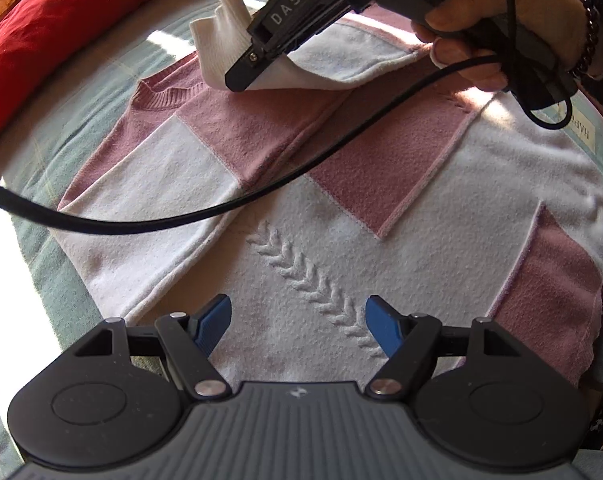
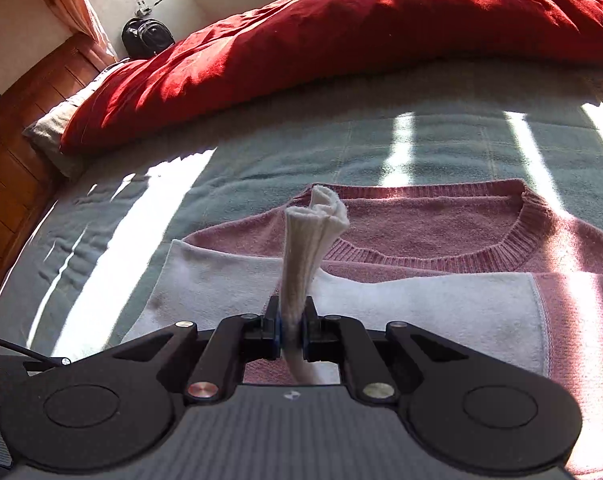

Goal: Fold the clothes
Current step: 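Lay the white cuff near the collar and open the right gripper, then pinch the white ribbed cuff with the left gripper and straighten it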

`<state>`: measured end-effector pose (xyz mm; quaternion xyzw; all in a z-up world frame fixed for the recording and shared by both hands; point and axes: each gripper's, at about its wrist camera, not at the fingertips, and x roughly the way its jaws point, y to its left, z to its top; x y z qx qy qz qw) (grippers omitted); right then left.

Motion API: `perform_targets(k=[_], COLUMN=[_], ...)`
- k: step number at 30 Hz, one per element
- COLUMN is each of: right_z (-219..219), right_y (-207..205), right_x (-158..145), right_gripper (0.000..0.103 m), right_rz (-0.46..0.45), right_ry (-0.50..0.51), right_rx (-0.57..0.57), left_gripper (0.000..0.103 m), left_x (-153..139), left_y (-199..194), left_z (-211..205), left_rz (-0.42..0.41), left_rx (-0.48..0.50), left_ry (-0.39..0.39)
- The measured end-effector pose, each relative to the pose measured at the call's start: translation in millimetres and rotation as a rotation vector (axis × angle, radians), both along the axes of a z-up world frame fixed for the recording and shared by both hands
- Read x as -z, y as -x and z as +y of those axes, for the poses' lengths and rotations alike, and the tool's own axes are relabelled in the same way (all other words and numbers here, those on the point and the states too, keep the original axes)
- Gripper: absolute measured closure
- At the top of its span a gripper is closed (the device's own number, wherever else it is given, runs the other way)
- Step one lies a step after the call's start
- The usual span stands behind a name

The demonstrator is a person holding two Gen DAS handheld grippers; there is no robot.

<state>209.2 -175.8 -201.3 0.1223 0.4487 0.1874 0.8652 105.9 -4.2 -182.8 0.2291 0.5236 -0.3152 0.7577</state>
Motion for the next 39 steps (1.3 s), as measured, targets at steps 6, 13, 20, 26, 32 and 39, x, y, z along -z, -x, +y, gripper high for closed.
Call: perform_targets(k=[6, 13, 20, 26, 32, 39], right_z=[24.2, 33.7, 11.4, -13.0, -82.8, -105.4], right_y=[0.4, 8.7, 25.4, 40.3, 51.2, 47.3], right_x=[9.7, 6.7, -11.8, -27.3, -17.3, 28.3], right_gripper=[0.090, 0.071, 0.068, 0.069, 0.074, 0.075], right_rz=[-0.027, -0.034, -0.052, -0.065, -0.013, 0.081], right_ry=[0.081, 0.104, 0.098, 0.110, 0.201, 0.137], right_rx=[-0.040, -0.092, -0.092, -0.073, 0.086, 0.081], left_gripper=[0.028, 0.028, 0.028, 0.028, 0.028, 0.028], left_x=[3.8, 4.6, 4.0, 4.4, 9.4, 12.7], left_y=[2.7, 6.9, 11.1, 9.5, 2.5, -11.8], left_z=[0.8, 5.8, 8.8, 9.1, 5.4, -5.2], left_rz=[0.007, 0.011, 0.014, 0.017, 0.032, 0.051], left_rx=[-0.009, -0.033, -0.065, -0.098, -0.144, -0.205], left_ry=[0.001, 0.000, -0.001, 0.003, 0.003, 0.006])
